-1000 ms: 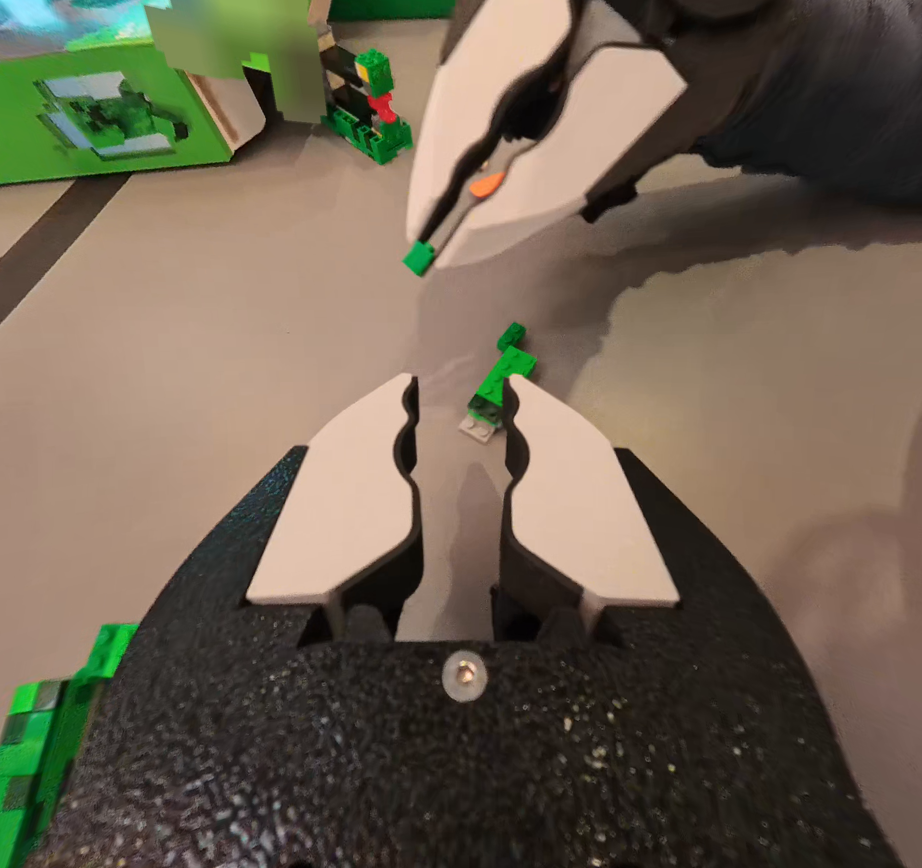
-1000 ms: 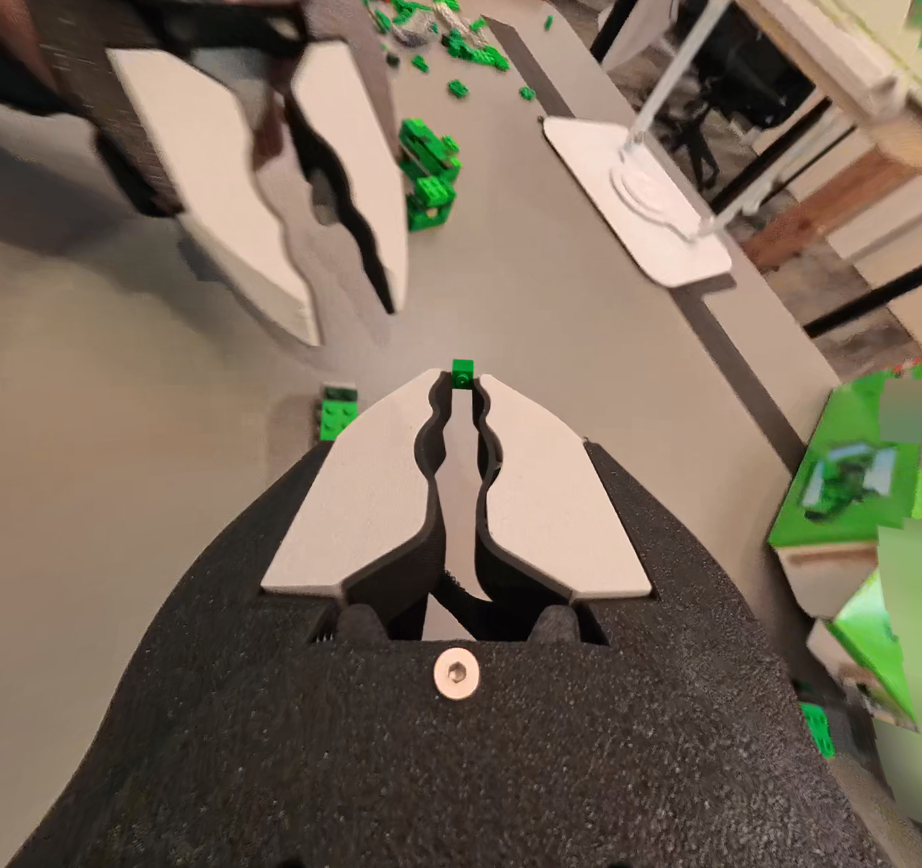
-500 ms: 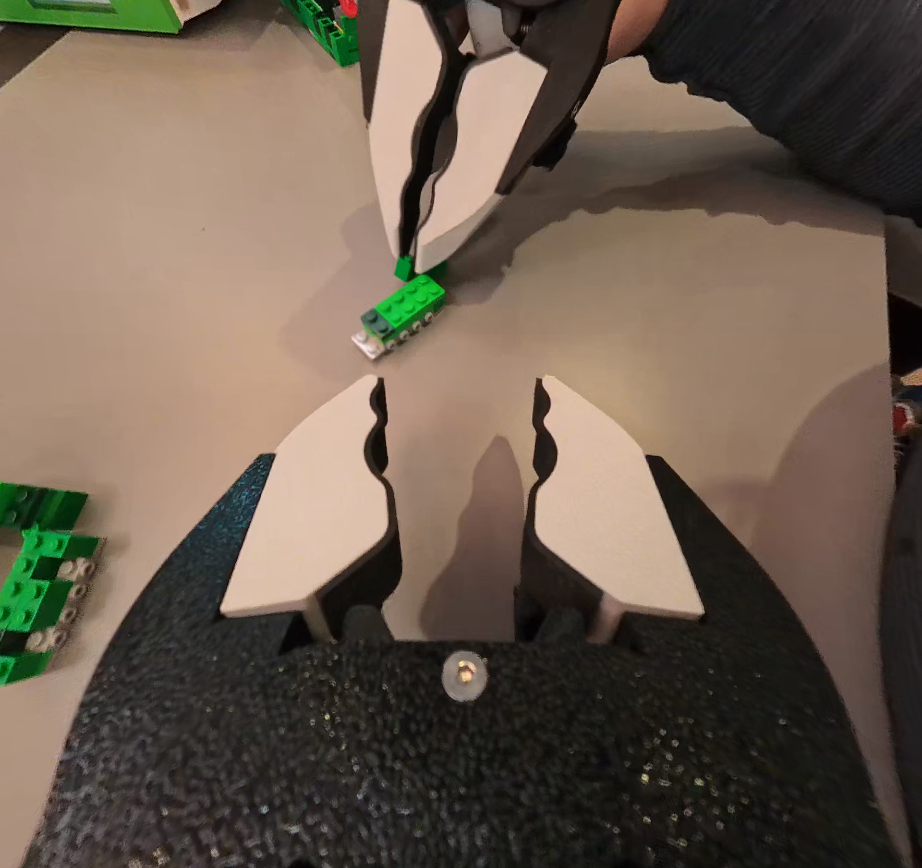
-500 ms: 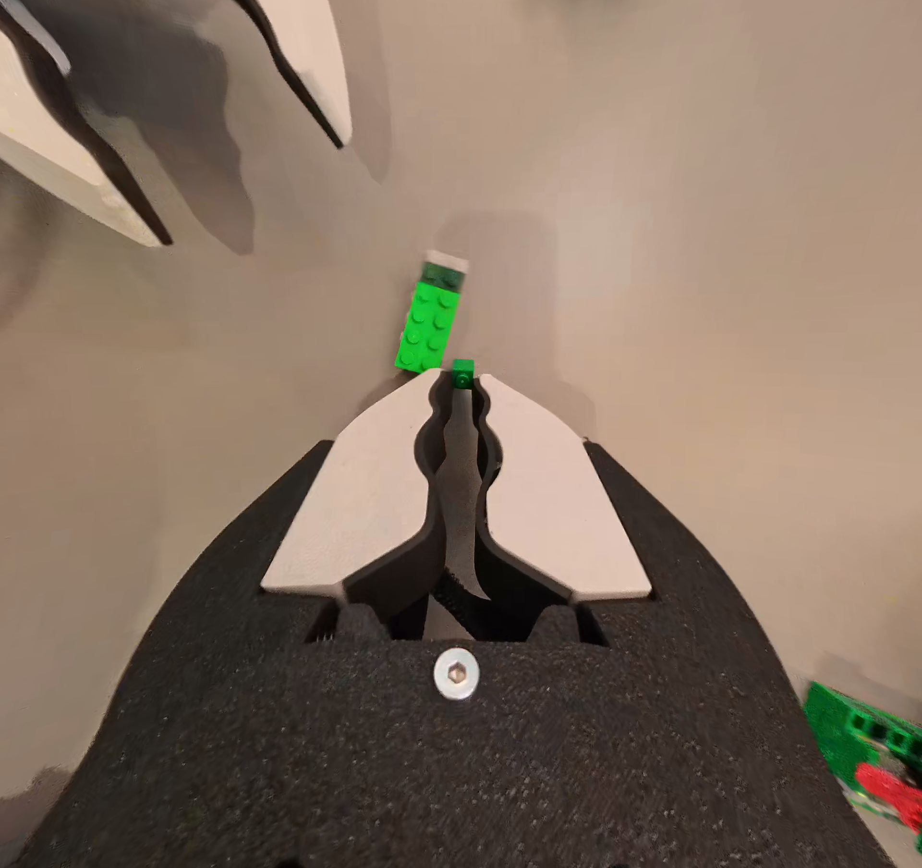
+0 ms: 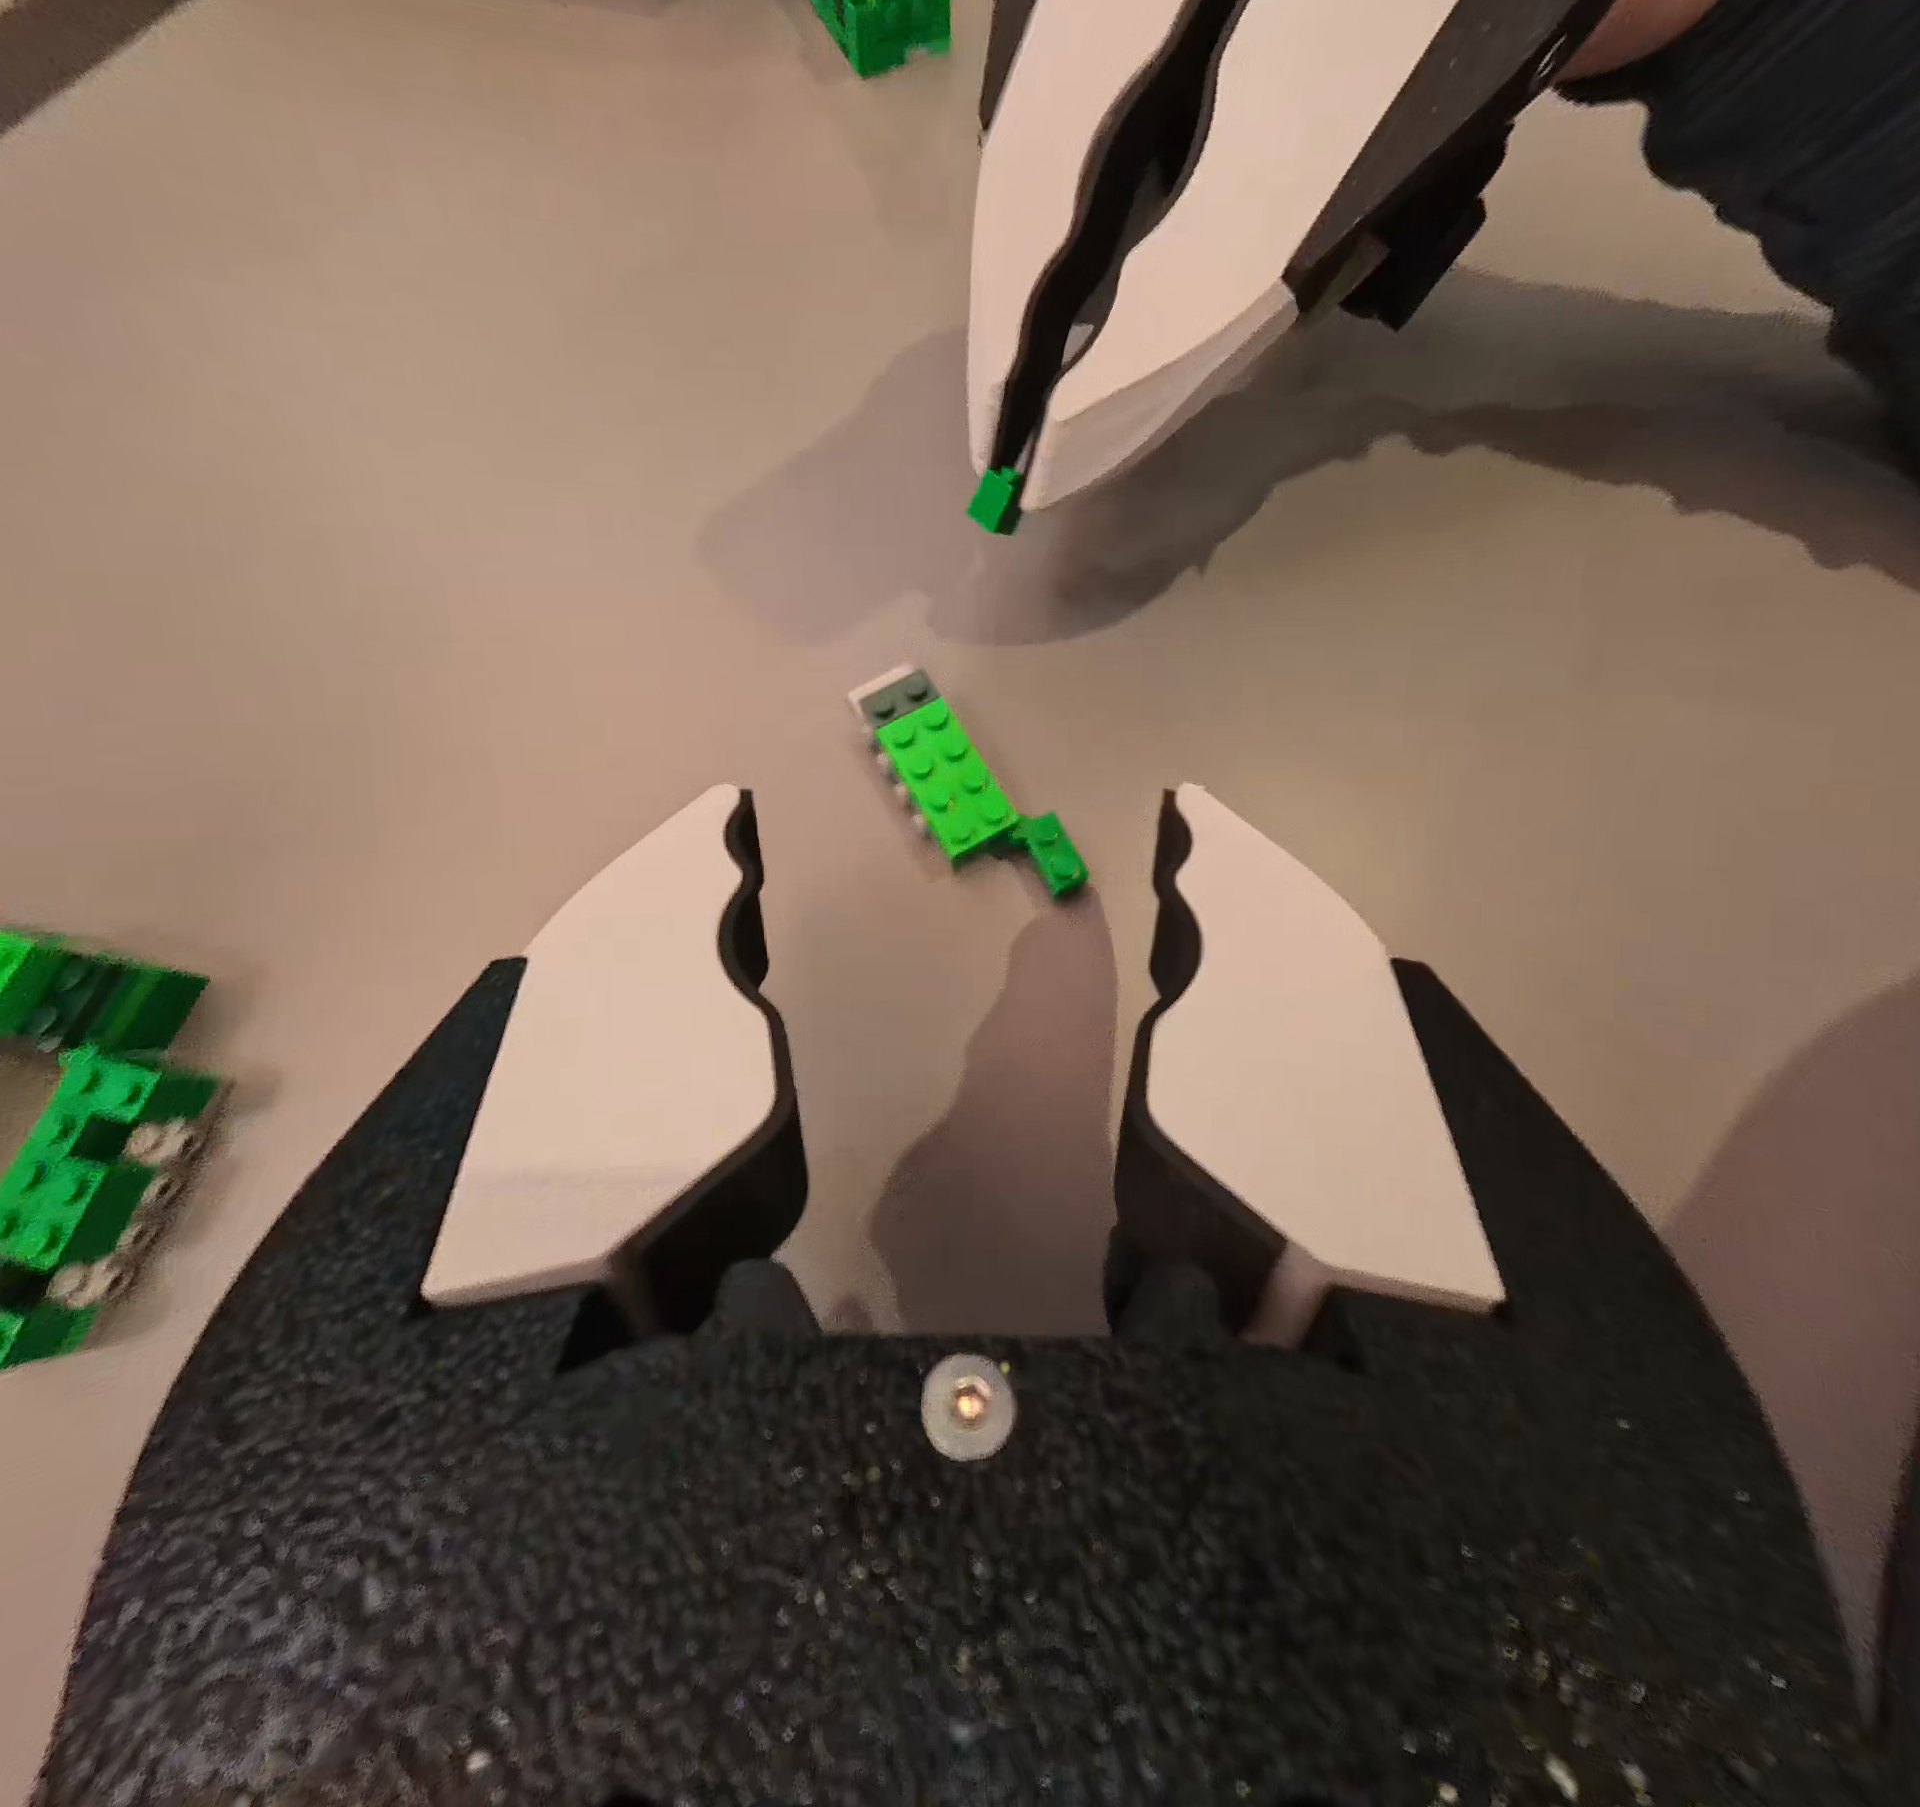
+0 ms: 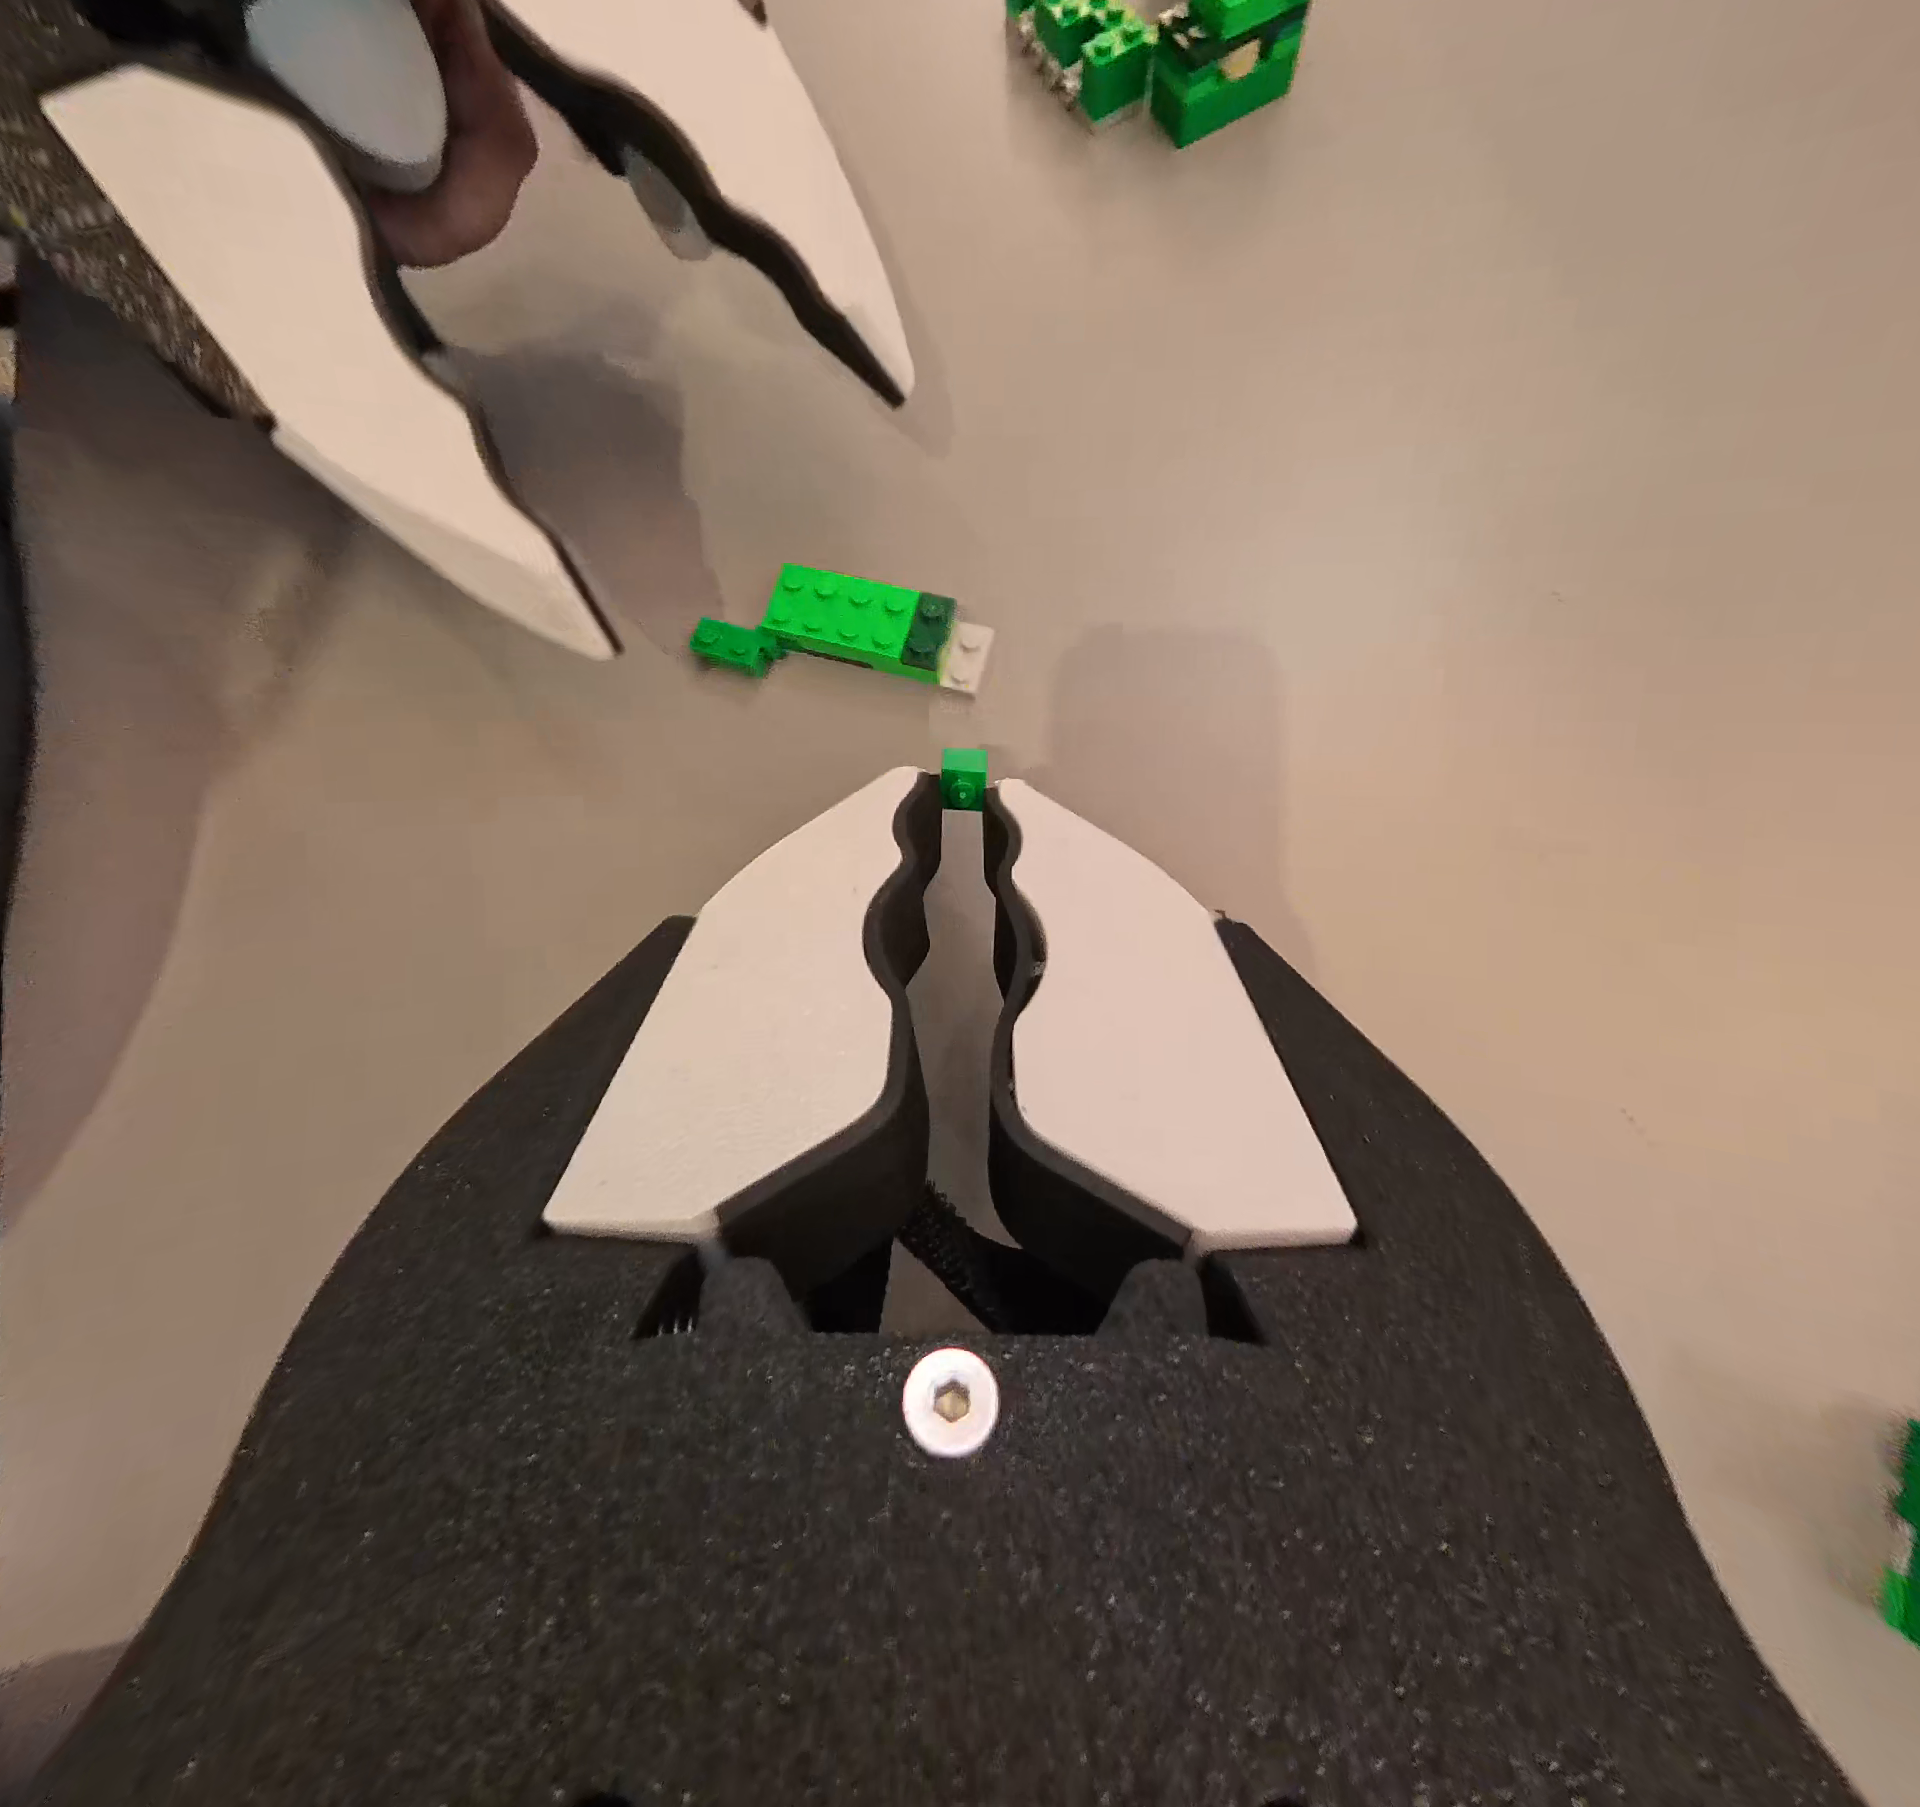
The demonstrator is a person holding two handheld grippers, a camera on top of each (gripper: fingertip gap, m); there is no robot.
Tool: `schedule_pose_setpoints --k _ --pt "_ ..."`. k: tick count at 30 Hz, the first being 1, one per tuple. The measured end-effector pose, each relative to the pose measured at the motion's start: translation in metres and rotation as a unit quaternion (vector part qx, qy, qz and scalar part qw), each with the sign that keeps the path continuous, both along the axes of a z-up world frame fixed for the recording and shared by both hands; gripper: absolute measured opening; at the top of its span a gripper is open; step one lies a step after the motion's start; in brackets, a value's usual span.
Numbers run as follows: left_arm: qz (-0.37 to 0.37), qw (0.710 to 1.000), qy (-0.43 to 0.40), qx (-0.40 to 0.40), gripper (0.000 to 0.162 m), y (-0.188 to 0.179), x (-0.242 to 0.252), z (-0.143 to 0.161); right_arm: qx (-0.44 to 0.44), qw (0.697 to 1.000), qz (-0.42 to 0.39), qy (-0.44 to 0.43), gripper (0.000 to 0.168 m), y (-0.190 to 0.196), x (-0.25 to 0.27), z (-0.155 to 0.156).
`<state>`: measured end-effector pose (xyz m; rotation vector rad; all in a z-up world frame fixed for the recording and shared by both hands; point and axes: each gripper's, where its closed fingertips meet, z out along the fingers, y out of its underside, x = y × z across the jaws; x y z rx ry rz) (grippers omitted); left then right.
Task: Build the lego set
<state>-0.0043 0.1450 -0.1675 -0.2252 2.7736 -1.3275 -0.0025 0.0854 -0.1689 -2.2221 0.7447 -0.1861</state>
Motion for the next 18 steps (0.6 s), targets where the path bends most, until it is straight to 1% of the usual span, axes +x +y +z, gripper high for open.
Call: schedule_pose_setpoints --k 1,2,3,4,11,14,17,18 --pt "-0.003 1.0 0.005 0.01 0.074 -0.006 -0.002 -0.003 0.0 1.0 -0.004 -0.006 0.007 -0.002 0.001 0.0" --pt "-0.005 1.0 0.008 0.018 0.069 -0.012 -0.003 -0.006 -0.002 1.0 -0.006 -0.011 0.007 -0.004 0.001 0.0" --pt "-0.012 1.0 0.01 0.027 0.06 -0.016 -0.006 -0.009 -0.005 1.0 -0.008 -0.018 0.007 -0.006 0.002 0.001" --pt "-0.012 0.999 0.009 0.037 0.057 -0.018 -0.006 -0.012 -0.007 1.0 -0.009 -0.025 0.007 -0.007 0.003 0.001" --pt "-0.001 0.994 -0.034 0.103 0.057 -0.015 0.006 -0.025 -0.016 0.998 -0.005 -0.067 0.007 -0.006 0.006 0.009" --pt "-0.005 0.992 -0.038 0.122 0.054 -0.009 0.012 -0.028 -0.015 0.997 0.001 -0.071 0.007 -0.004 0.004 0.01" --pt "0.0 0.991 -0.047 0.129 0.046 0.002 0.027 -0.024 -0.015 0.997 0.005 -0.069 0.007 -0.003 0.003 0.009" --pt "-0.017 0.992 -0.038 0.118 0.044 0.003 0.025 -0.022 -0.014 0.998 0.008 -0.068 0.007 -0.002 0.002 0.009"
